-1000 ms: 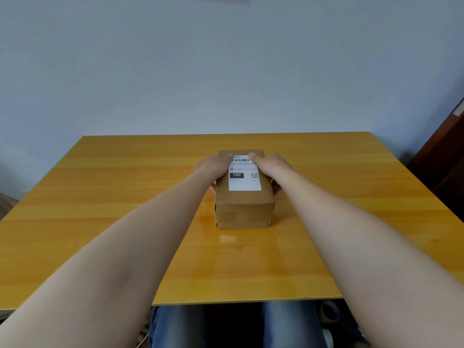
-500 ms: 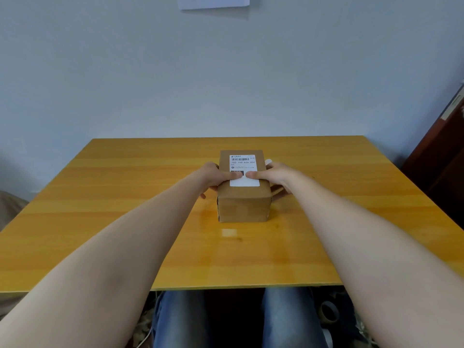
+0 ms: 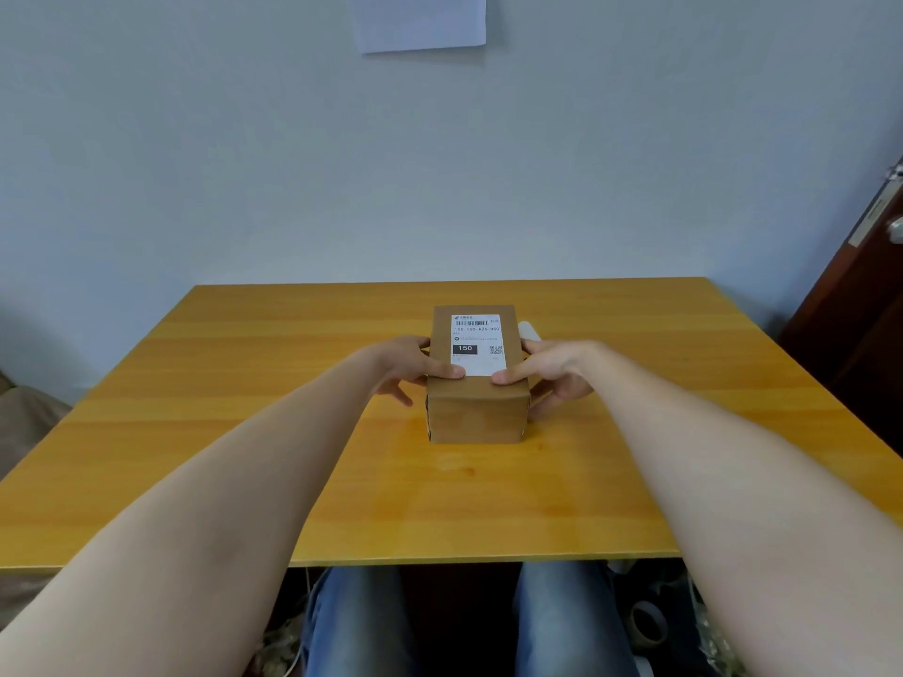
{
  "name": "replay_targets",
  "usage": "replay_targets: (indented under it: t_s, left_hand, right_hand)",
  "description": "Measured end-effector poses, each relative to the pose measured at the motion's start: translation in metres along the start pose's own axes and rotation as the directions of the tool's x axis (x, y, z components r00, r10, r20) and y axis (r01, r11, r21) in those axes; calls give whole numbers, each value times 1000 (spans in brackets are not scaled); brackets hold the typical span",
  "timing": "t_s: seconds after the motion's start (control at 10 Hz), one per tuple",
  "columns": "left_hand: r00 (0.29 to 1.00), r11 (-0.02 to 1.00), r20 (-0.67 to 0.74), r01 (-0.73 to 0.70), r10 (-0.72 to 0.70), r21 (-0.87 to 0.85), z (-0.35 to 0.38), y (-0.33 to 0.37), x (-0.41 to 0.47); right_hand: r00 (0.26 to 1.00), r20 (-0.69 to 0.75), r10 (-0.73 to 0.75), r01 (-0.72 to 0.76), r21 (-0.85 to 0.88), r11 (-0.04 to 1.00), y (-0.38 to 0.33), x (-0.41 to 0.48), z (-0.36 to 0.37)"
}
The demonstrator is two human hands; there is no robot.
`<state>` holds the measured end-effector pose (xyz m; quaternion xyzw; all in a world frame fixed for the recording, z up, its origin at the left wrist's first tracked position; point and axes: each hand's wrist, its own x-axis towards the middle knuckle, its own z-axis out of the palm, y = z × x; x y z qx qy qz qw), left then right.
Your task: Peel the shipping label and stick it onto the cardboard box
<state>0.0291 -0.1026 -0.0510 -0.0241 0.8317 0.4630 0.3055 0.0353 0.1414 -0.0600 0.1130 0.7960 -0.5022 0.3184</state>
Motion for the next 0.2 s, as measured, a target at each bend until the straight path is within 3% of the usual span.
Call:
replay_targets:
  t_s: [0.1, 0.2]
  left_hand:
    - [996, 995, 72, 40, -47, 89, -1, 11, -8]
    - [1000, 981, -13, 17, -15, 191, -3, 26, -14]
  right_hand:
    - [1000, -5, 12, -13, -97, 995, -7, -9, 3]
    - [990, -130, -53, 25, -203, 979, -19, -14, 5]
